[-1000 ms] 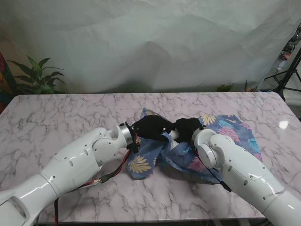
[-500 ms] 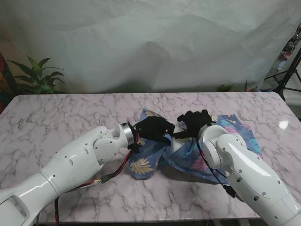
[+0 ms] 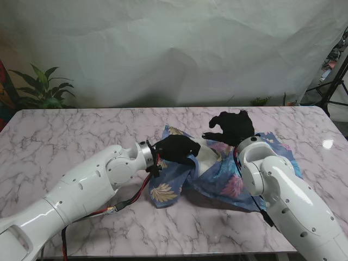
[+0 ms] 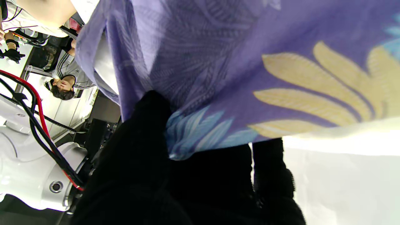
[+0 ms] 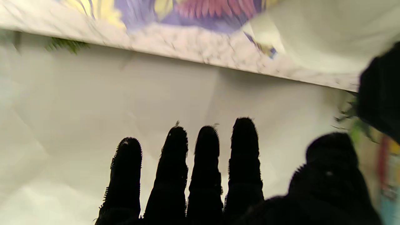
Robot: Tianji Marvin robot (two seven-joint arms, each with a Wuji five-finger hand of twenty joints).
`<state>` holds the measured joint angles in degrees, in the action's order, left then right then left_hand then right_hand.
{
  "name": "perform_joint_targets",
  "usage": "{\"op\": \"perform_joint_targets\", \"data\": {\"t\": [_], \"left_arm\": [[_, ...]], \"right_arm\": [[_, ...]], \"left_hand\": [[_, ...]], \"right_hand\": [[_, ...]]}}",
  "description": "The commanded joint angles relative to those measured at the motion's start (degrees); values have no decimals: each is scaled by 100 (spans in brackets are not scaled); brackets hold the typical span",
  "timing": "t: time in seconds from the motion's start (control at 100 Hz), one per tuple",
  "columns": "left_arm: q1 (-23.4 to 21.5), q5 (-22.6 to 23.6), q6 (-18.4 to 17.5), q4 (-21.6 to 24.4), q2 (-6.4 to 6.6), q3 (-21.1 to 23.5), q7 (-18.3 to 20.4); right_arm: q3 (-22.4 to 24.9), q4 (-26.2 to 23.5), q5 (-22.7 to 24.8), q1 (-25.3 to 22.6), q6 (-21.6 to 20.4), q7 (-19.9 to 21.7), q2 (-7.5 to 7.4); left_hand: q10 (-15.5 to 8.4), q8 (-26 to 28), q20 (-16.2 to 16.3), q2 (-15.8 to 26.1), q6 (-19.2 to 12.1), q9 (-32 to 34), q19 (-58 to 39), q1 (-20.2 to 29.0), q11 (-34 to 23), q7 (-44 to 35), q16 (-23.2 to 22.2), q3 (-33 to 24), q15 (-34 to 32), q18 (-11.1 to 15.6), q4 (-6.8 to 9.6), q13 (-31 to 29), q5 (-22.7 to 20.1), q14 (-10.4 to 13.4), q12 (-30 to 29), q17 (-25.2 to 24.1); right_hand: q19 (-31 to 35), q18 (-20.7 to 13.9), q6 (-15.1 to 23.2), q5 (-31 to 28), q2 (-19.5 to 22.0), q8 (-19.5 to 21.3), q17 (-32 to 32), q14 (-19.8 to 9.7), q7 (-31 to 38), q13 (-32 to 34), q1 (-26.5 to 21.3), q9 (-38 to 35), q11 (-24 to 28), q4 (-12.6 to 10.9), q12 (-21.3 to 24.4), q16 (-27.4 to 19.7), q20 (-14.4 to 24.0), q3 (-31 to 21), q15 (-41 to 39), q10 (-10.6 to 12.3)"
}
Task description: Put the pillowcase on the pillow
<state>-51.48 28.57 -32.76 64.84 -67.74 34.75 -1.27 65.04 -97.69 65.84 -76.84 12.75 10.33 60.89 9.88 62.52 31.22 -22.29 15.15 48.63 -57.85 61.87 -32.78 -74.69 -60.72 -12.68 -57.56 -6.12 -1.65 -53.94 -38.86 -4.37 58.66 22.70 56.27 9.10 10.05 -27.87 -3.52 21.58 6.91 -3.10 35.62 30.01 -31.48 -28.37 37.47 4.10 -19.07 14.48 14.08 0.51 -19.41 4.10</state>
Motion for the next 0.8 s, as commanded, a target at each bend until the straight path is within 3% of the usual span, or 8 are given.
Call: {"op": "perform_joint_targets", "data": {"t": [0.0, 0.04, 0.16, 0.26, 0.39, 0.5, 0.65, 0.79], "left_arm": [[25, -18, -8, 9, -14, -20, 105], [31, -23, -7, 6, -13, -26, 117], [41, -17, 8, 30, 3, -28, 160], [45, -14, 40, 74, 20, -12, 204], [59, -14, 76, 108, 33, -3, 249], [68, 0, 89, 136, 54, 18, 292], [55, -6, 134, 196, 86, 83, 360], [-9, 61, 221, 349, 128, 224, 382]], "right_arm": [[21, -70, -24, -214, -127, -166, -29], [84, -98, -170, -306, -316, -276, -22], [230, -161, -703, -543, -861, -392, -10], [290, -163, -1123, -655, -1286, -247, -28], [318, -83, -1400, -671, -1801, 339, -121], [283, 73, -1798, -588, -2156, 1021, -227], [54, 459, -2351, -268, -2400, 1799, -364], [-242, 904, -2495, 39, -2584, 2045, -431]], "left_hand": [[-1033, 161, -91, 127, 1238, 178, 63, 121, -98, -363, 27, -235, -59, -28, 205, -85, 244, 127, 13, -67], [-1031, 162, -91, 129, 1237, 177, 63, 123, -97, -363, 27, -238, -60, -30, 205, -86, 243, 127, 13, -68], [-1031, 163, -92, 128, 1234, 175, 64, 120, -95, -364, 28, -244, -61, -31, 203, -84, 241, 128, 12, -74], [-1034, 164, -93, 130, 1233, 173, 65, 115, -95, -364, 28, -247, -62, -26, 201, -83, 241, 129, 14, -77], [-1032, 165, -93, 133, 1233, 175, 63, 116, -97, -363, 29, -255, -62, -30, 200, -82, 243, 129, 18, -74], [-1034, 166, -94, 132, 1232, 173, 64, 111, -95, -362, 30, -260, -62, -24, 198, -80, 245, 137, 18, -76], [-1028, 167, -95, 132, 1232, 175, 66, 112, -99, -362, 28, -268, -64, -30, 198, -78, 247, 135, 21, -76], [-1025, 177, -96, 125, 1239, 178, 64, 114, -104, -368, 24, -277, -70, -25, 198, -80, 250, 140, 25, -70]], "right_hand": [[83, -193, 343, -354, -782, -80, 162, -350, 458, 483, 818, -488, 21, 38, -122, 84, 222, -2680, -88, 355], [118, -274, 518, -571, -1209, -380, 305, -504, 780, 736, 1555, -791, 3, 651, -110, 99, 256, -4783, -89, 496], [233, -788, 942, -882, -1971, -1484, 784, -708, 2101, 1447, 243, -1646, -131, 1289, -40, 121, 329, -5738, -31, 660], [152, -1000, 817, -1338, -2276, -1501, 854, -729, 1806, 1650, -433, -1970, -445, 1205, -58, 79, 299, -6779, 153, 622], [-136, -1226, 472, -1348, -2699, -578, 644, -727, 902, 1270, -769, -1575, -577, 363, 103, -178, 177, -8130, 431, 580], [-486, -1215, 33, -911, -3142, -654, 203, -619, 482, 668, 17, -1051, -894, 204, 231, -365, 17, -8761, 736, 304], [-1003, -1168, -396, -391, -1328, -869, -327, -546, -21, 24, 2101, -480, -1148, -223, 345, -517, -316, -6530, 995, 10], [-1070, -1170, -415, -343, -904, -901, -390, -584, -68, -45, 2258, -446, -1134, -262, 344, -525, -396, -5493, 999, 8]]}}
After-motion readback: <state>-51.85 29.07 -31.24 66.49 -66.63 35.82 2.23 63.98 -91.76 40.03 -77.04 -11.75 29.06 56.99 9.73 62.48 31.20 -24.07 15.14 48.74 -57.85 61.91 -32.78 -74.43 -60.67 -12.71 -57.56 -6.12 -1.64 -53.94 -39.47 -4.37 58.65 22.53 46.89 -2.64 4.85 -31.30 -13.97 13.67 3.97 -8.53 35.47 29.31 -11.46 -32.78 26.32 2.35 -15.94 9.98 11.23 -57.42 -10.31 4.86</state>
